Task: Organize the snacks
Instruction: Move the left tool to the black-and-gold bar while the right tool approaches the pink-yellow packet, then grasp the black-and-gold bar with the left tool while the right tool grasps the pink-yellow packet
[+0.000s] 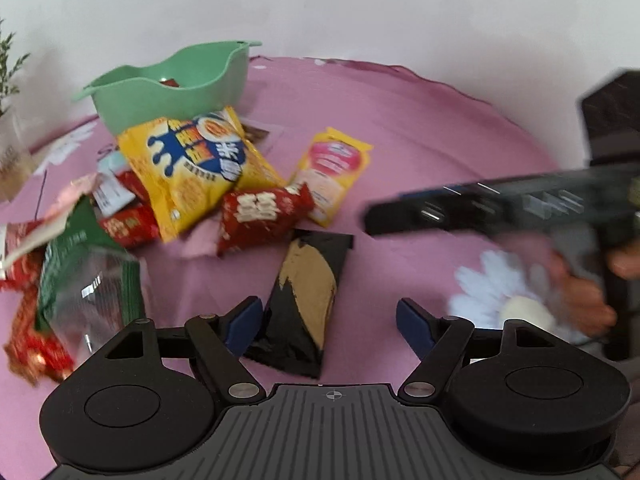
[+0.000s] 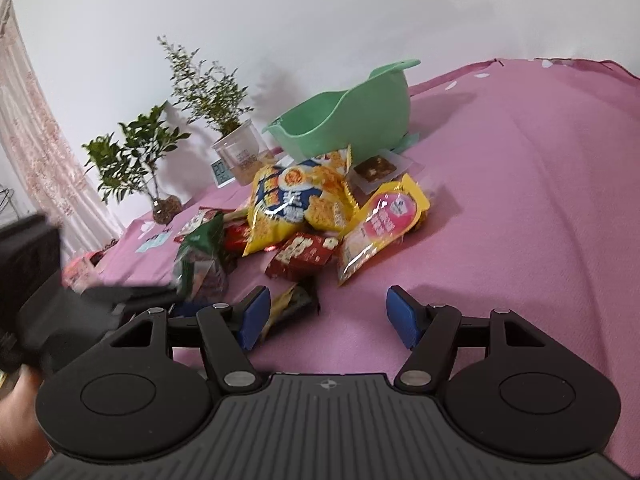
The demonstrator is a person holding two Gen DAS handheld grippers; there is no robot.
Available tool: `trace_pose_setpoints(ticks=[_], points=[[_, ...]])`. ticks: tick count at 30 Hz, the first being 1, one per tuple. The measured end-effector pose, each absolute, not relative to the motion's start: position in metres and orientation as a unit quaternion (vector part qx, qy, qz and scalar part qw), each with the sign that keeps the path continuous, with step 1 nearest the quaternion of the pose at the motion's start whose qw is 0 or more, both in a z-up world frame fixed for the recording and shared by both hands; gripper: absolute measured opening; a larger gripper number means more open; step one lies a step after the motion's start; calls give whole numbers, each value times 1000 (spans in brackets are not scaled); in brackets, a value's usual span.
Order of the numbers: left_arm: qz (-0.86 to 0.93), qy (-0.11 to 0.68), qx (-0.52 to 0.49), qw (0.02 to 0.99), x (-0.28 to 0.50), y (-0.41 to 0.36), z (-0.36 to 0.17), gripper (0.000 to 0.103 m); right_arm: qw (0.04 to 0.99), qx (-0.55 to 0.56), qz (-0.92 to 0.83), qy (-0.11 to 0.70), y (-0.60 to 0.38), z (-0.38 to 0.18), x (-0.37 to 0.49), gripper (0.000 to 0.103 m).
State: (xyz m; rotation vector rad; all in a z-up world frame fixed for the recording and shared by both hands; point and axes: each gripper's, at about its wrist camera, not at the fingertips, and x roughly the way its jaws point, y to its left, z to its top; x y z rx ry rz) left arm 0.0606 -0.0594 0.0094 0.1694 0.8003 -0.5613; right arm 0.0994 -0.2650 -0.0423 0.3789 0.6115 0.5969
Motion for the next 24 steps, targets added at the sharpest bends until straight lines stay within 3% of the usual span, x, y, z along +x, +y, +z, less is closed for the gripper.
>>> trace_pose_setpoints(ticks=[10,13,24], points=[[-230,386,69,891,65,-58,10,103,933,101,190,289,-214,-36,156,70],[-225,385,68,892,66,-58,9,103,941,50,177,283,-208,-40,161,53],[-243,384,43,890,65,-52,15,103,955,0,137,264,-242,-36,141,64]])
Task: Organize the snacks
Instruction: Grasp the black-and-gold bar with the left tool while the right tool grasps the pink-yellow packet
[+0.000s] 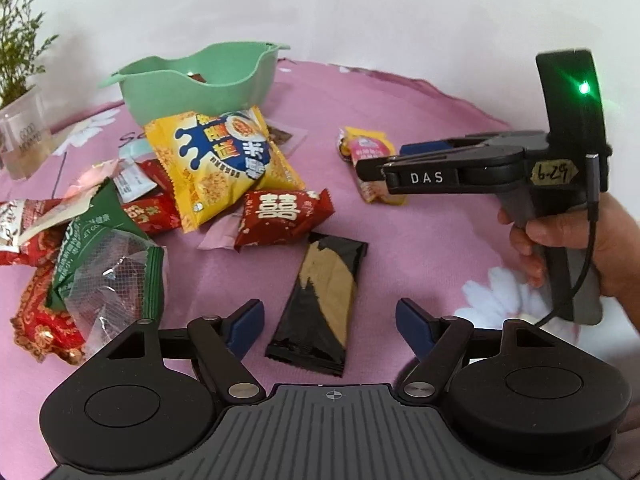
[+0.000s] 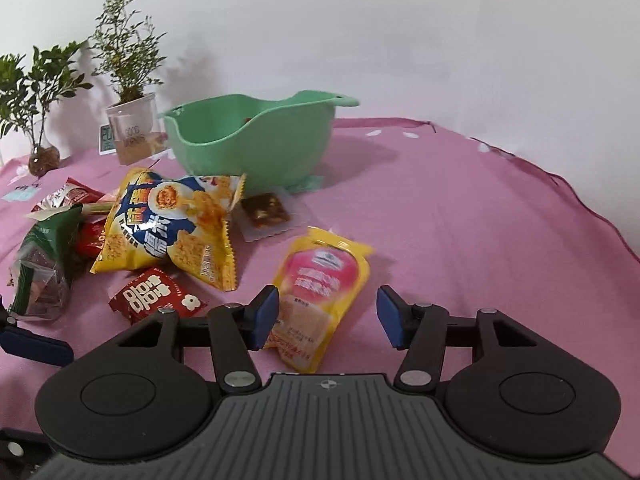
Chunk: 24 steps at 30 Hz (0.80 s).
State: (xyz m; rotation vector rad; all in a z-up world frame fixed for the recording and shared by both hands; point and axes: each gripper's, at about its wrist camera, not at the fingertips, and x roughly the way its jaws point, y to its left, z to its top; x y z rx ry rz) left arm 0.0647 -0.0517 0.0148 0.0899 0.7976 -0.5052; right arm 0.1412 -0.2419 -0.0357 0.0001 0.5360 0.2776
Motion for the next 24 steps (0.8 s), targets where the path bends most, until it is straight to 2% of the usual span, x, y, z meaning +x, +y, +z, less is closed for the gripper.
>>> trace_pose_setpoints(ticks=[2,9,10,11,12,13,14,19,24], points=[[-244,381,34,891,61,-50,18,103,953,5,145,264,-237,-35,142,74],[-225,371,34,900,53,-40,27,103,949,-4,125,288,-220,-44,159,76],[-225,369,33,901,53,-38,28,103,950,2,126,286,-224,-44,158,74],[-225,367,32,902,53,-37,28,103,951,6,122,283,-228,-44,157,63],[-223,367,31,903,53,-36,29,103,952,5,121,282,-232,-44,155,58],[-222,368,31,902,55,-37,28,103,952,4,122,282,-235,-43,153,50],[-221,369,30,902,57,-39,27,103,951,1,121,283,-240,-43,150,48],[-223,380,35,897,67,-49,19,103,949,-5,138,283,-260,-45,131,48],[-212,387,49,896,76,-59,10,103,948,-8,148,282,-269,-45,114,55]])
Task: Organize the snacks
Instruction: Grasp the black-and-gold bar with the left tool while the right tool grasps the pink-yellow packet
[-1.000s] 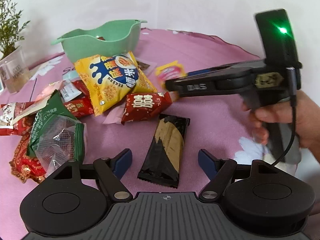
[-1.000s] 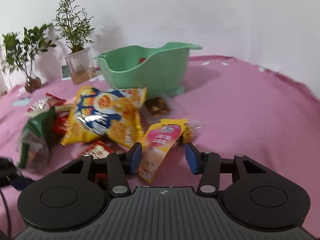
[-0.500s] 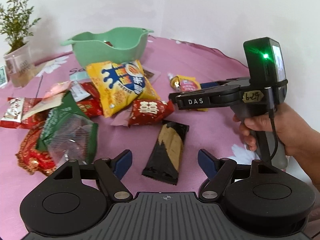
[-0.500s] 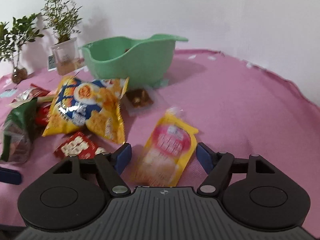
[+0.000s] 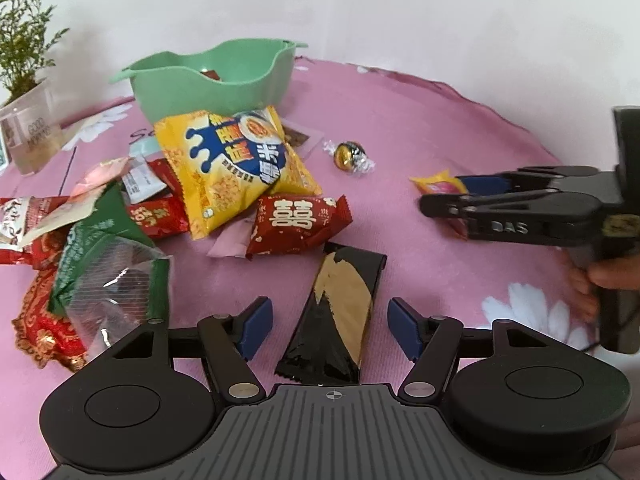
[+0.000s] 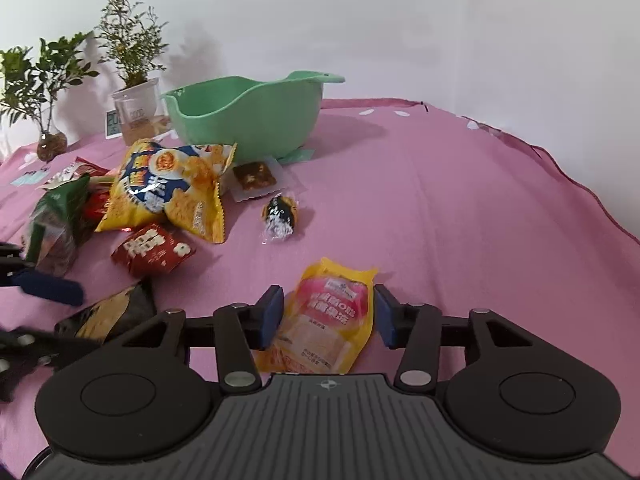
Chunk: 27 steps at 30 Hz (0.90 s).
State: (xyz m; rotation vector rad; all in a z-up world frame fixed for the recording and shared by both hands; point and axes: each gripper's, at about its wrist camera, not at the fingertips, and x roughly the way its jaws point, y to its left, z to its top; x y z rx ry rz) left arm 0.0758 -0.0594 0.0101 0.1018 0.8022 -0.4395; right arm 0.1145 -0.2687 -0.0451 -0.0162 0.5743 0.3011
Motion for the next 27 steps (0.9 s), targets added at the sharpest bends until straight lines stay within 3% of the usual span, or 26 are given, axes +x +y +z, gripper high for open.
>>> trace_pose_setpoints(ticks=[10,12,14,16,18,20,22,27], points=[[-213,371,81,900,71,-73,9,103,951,3,141,276,-264,-48,104,60],[-210,368,86,902,70,-73,9,102,951,6,138,278,-265,-47,102,65],[-207,366,89,903,69,-75,9,100,950,7,136,279,-265,-46,97,76],[-206,364,91,904,69,-75,9,99,950,-2,133,282,-261,-48,92,76],[-205,362,90,905,69,-75,9,98,953,-9,134,272,-258,-52,89,73],[-205,360,89,906,67,-74,10,97,954,-1,133,268,-259,-52,89,48],[-203,357,87,907,66,-73,12,97,956,3,130,265,-261,-49,91,34],[-206,336,84,915,57,-69,25,96,956,20,140,258,-267,-46,91,28]])
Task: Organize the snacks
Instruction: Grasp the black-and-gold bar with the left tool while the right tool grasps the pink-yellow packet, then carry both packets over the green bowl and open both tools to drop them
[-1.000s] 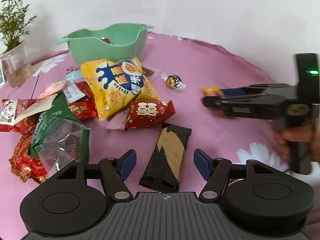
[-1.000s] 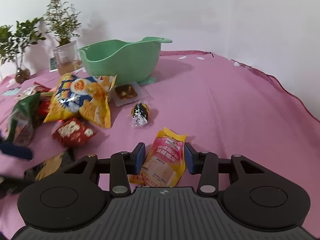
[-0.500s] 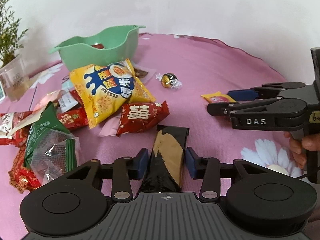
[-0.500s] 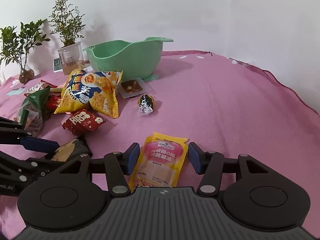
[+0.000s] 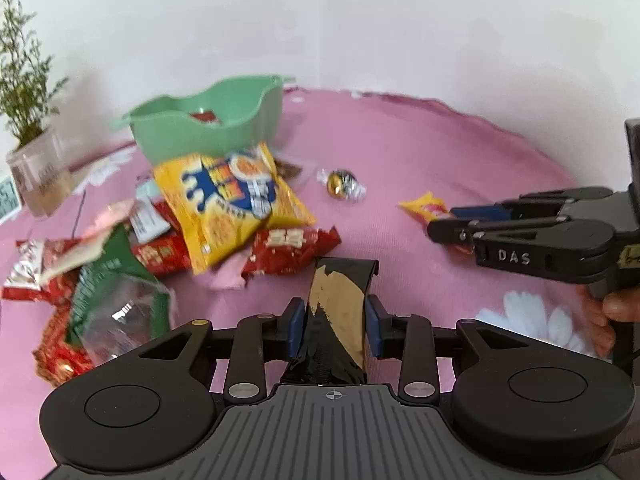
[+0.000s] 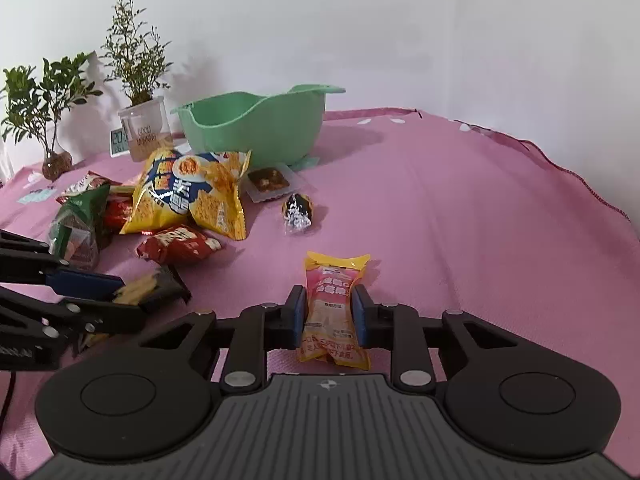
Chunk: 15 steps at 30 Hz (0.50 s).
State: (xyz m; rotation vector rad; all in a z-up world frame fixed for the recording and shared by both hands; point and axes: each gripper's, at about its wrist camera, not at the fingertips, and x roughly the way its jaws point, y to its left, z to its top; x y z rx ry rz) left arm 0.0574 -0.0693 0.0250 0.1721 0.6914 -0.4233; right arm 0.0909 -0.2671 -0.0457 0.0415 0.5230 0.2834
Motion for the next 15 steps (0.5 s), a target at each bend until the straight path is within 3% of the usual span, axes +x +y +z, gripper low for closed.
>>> trace_pose_setpoints(ticks=[15], points=[[-193,273,71,940,78,-54,90,96,964,35,201,171,-254,15,124,27]])
